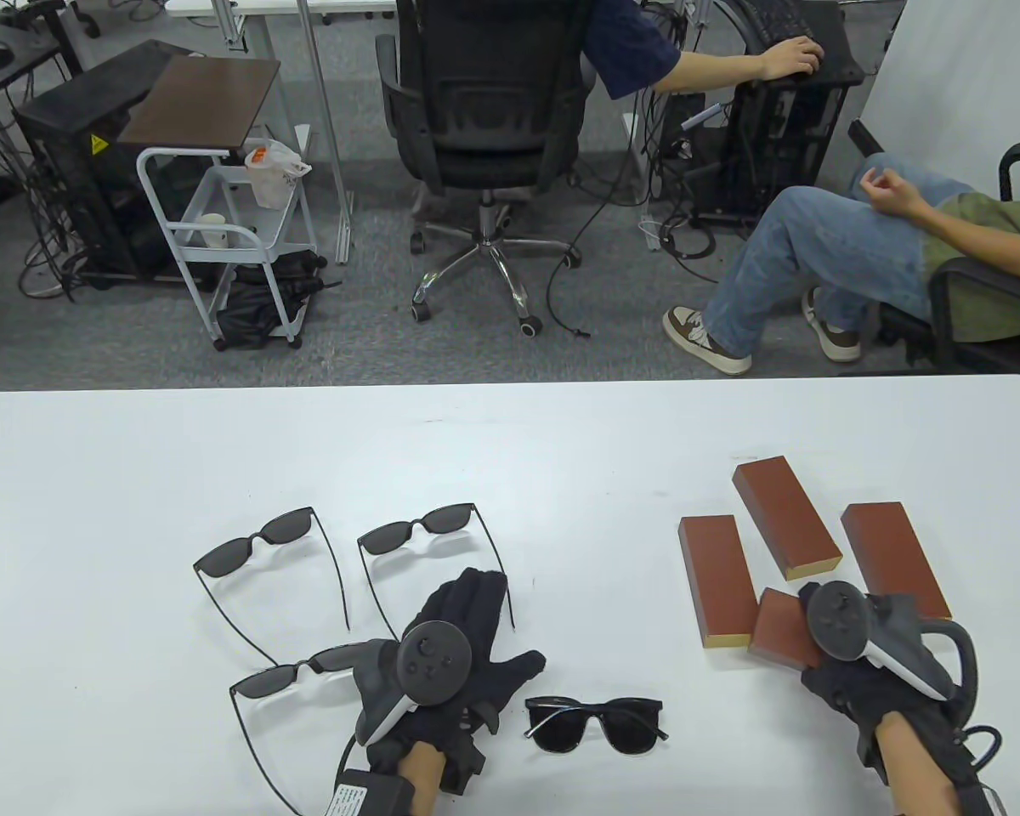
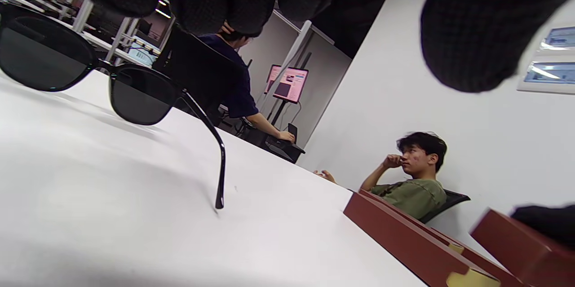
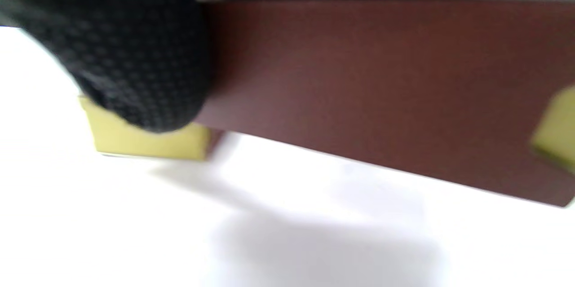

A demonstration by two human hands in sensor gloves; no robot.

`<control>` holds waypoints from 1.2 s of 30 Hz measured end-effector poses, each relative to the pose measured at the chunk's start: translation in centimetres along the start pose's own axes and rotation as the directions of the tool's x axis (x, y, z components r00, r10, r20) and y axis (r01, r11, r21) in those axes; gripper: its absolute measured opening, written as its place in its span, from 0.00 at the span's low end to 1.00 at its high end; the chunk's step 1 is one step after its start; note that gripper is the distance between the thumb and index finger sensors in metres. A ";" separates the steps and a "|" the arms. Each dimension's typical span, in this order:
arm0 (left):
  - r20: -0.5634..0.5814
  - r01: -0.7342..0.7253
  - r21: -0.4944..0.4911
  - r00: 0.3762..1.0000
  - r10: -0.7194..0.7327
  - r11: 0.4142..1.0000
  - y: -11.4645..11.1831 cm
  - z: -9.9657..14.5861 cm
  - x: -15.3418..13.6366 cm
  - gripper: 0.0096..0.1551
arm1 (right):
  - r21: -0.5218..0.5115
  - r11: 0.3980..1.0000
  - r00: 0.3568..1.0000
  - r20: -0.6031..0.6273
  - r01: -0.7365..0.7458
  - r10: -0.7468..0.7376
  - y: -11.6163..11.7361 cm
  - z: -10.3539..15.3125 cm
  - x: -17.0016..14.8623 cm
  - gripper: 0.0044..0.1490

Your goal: Slide to open storage boxes and store sunglasses

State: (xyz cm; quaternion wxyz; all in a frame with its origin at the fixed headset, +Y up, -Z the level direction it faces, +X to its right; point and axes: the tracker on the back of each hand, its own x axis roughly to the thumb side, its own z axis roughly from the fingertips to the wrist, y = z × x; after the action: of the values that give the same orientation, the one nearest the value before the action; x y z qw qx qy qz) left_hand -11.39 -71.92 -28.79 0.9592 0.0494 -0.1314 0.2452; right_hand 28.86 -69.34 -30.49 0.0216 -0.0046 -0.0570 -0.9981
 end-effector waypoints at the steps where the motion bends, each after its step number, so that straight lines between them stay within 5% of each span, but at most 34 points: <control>1: 0.021 0.013 -0.005 1.000 -0.012 1.000 0.0 0.0 0.2 0.58 | -0.015 1.000 0.999 0.043 0.003 -0.002 -0.3 -0.2 1.5 0.58; 9: 0.145 0.064 -0.032 0.988 -0.059 0.997 -0.3 0.0 1.6 0.63 | -0.044 0.995 0.955 0.282 -0.084 0.093 -1.4 -0.8 11.5 0.58; 18: 0.212 0.120 -0.097 0.972 -0.098 0.988 -1.0 -0.2 2.6 0.67 | -0.047 0.999 0.892 0.449 -0.024 0.043 -2.2 0.4 17.8 0.57; 28: 0.190 -0.028 -0.211 0.979 0.069 0.977 -1.4 -0.9 2.0 0.59 | -0.012 0.997 0.857 0.512 0.077 -0.060 -2.7 1.2 18.5 0.57; 36: 0.137 -0.092 -0.234 0.982 0.126 0.968 -0.1 -0.9 0.8 0.59 | -0.048 0.958 0.816 0.537 0.281 -0.213 -2.8 0.8 14.4 0.59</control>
State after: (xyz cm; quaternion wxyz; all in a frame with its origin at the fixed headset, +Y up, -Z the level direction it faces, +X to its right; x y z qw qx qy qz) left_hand -10.46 -71.49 -29.45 0.9309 -0.0492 -0.2334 0.2766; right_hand 14.40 -67.10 -29.81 -0.1250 -0.2716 0.0018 -0.9543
